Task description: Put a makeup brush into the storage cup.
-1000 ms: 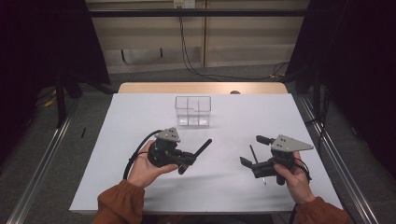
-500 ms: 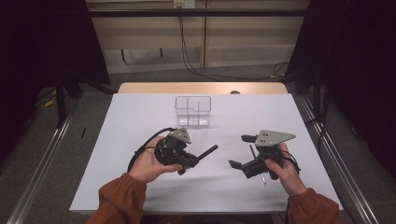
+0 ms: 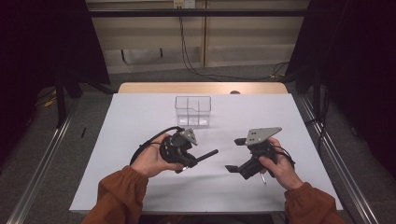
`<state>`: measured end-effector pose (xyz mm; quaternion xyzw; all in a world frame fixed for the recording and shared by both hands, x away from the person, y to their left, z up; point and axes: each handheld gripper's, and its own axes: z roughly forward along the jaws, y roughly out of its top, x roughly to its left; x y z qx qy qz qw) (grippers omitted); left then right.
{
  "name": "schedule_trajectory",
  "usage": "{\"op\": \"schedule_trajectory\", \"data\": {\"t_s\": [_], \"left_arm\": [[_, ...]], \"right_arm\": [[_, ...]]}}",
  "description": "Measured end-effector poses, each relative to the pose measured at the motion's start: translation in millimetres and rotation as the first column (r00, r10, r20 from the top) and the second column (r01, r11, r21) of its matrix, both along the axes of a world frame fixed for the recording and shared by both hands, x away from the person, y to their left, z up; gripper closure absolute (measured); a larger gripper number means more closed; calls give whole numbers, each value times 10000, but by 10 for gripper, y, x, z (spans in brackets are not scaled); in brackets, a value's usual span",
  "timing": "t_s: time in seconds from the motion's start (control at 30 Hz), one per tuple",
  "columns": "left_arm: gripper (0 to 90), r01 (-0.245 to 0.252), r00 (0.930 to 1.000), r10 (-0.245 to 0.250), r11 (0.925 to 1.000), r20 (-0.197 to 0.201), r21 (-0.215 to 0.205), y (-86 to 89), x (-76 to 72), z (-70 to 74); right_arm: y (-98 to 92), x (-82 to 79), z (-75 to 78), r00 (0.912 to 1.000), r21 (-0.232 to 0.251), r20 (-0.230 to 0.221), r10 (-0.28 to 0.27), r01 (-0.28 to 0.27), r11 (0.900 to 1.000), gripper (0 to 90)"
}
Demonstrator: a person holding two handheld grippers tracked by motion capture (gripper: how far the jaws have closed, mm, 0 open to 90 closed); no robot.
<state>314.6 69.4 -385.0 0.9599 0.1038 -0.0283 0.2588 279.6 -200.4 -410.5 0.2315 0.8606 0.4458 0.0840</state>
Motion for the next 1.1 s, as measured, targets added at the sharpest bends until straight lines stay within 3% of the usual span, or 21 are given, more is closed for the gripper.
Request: {"op": "schedule_trajectory", "data": {"t_s": [0.27, 0.53, 0.6, 0.7, 0.83, 0.93, 1.03, 1.1], "left_arm": [[777, 234, 9997, -230, 9979, -66, 603, -104, -36, 38], [776, 245, 9997, -238, 9961, -96, 848, -145, -17, 43], [776, 412, 9991, -405, 9926, -89, 1141, -148, 8, 43], [777, 469, 9989, -452, 9904, -155, 1299, -170, 20, 39], [777, 447, 9989, -430, 9908, -160, 1281, -204, 2, 50], [776, 708, 9975, -702, 9853, -98, 1552, -227, 2, 55], [776, 700, 9975, -698, 9851, -71, 1572, -233, 6, 70], [776, 667, 9978, -655, 9844, -129, 1631, -230, 10, 73]], "right_arm": [[106, 97, 26, 9955, -798, -622, 717, -766, 9939, 27], [212, 161, 41, 9836, -1582, -1045, 1468, -1621, 9740, 40], [236, 175, 62, 9818, -1783, -1045, 1585, -1753, 9682, 43], [278, 200, 108, 9765, -2152, -1128, 1838, -2046, 9549, 44], [340, 239, 145, 9632, -2696, -1365, 2314, -2609, 9270, 44], [394, 266, 159, 9574, -3064, -1505, 2463, -2820, 9091, 47], [445, 293, 157, 9494, -3287, -1792, 2580, -3049, 8938, 51], [478, 299, 150, 9550, -3600, -1790, 2366, -2874, 8876, 50]]}}
